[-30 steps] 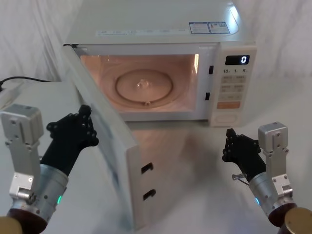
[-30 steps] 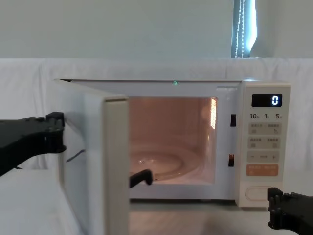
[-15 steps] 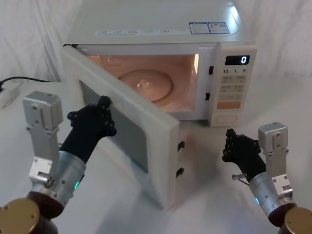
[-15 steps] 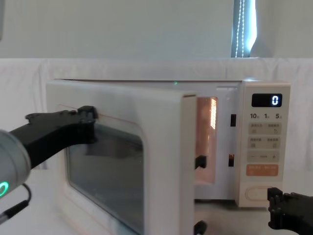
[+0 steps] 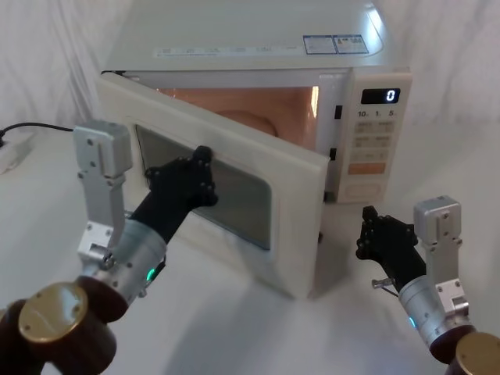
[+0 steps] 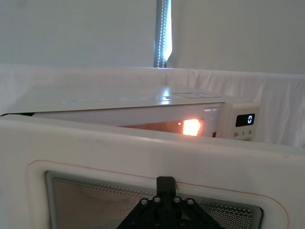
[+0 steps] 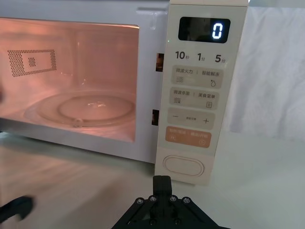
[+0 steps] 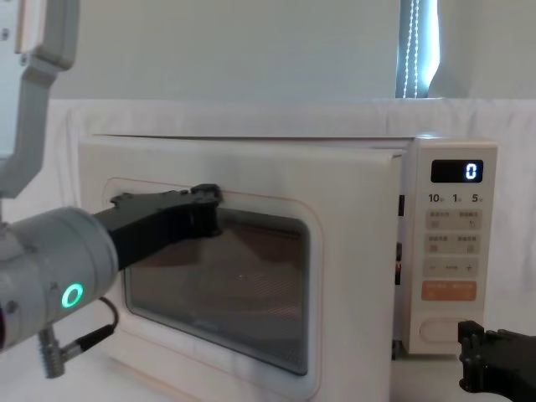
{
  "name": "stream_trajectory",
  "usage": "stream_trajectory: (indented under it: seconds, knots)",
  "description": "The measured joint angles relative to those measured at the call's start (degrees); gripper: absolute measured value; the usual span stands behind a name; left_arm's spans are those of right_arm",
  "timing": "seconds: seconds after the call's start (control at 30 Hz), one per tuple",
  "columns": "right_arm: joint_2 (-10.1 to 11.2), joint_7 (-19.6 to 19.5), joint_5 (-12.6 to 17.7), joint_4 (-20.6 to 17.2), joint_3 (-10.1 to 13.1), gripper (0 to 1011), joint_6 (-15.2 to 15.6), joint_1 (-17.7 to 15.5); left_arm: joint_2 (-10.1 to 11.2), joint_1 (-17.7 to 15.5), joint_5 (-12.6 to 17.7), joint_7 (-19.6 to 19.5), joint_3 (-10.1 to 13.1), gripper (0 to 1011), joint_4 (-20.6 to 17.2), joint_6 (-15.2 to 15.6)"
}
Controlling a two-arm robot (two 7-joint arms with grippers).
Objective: Press the button to open the microwave door with one hand; close the microwave door with the other hand.
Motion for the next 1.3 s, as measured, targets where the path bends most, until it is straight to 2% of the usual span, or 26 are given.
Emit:
stream_trajectory:
  seconds: [0.27, 0.53, 0.93, 1.3]
  knots:
    - [0.0, 0.0, 0.0, 0.0, 0.0, 0, 0.0, 0.0, -0.7, -3.6, -0.6, 0.0, 2.3, 0, 3.7, 0.1]
    - [0.0, 0.0, 0.0, 0.0, 0.0, 0, 0.0, 0.0, -1.5, -7.6, 0.3, 0.6, 3.9, 0, 8.0, -1.5]
    - [0.0, 0.0, 0.0, 0.0, 0.0, 0, 0.0, 0.0, -3.0, -12.1, 1.8, 1.0, 5.4, 0, 12.6, -2.3]
    - [0.0, 0.0, 0.0, 0.0, 0.0, 0, 0.0, 0.0, -4.6, -15.3, 2.4, 2.1, 5.3, 0, 16.4, -2.4]
